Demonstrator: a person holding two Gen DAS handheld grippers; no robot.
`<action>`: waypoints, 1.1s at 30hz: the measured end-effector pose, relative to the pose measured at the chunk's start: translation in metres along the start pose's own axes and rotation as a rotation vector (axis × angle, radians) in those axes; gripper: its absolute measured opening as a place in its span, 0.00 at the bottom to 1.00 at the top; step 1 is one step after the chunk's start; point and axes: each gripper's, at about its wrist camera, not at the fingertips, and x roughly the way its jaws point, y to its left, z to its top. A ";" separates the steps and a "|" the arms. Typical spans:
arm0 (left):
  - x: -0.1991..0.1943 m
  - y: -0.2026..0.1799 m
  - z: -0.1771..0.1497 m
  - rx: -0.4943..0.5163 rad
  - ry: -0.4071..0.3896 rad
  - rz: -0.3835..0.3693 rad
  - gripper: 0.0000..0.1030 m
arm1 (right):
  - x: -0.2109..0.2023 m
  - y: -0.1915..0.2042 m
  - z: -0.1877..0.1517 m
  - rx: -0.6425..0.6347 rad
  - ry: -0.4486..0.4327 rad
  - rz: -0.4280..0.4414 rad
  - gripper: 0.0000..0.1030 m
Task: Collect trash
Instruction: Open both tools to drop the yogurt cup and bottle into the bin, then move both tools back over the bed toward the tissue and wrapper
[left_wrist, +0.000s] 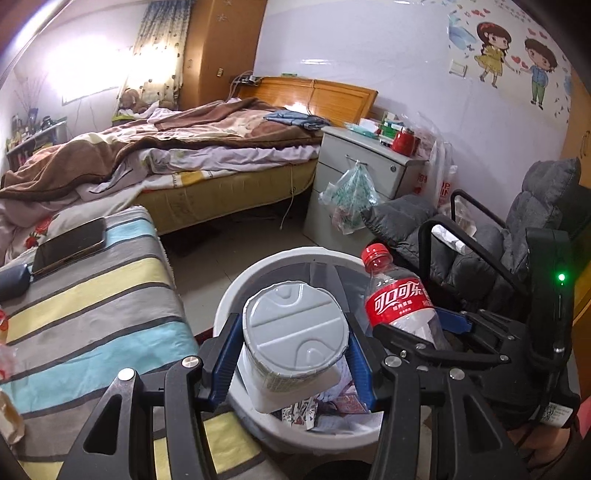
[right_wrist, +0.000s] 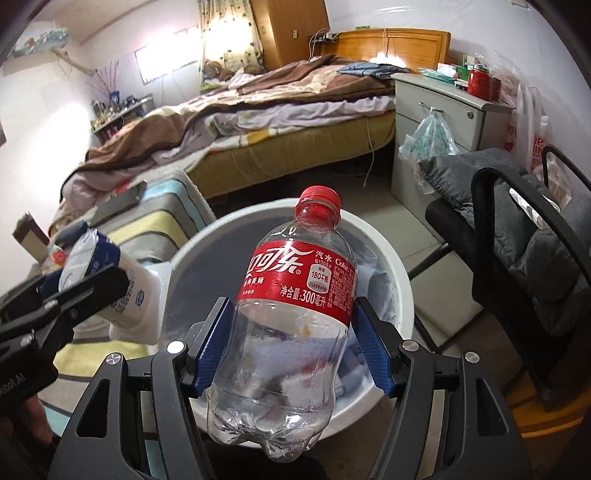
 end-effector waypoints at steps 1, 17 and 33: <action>0.003 0.000 0.000 -0.004 0.006 -0.002 0.52 | 0.002 -0.001 0.000 -0.005 0.006 -0.005 0.65; 0.006 0.011 -0.001 -0.033 0.016 0.024 0.65 | 0.005 -0.007 -0.003 -0.038 0.020 -0.058 0.66; -0.058 0.028 -0.014 -0.053 -0.075 0.092 0.65 | -0.018 0.017 -0.002 -0.025 -0.063 -0.021 0.66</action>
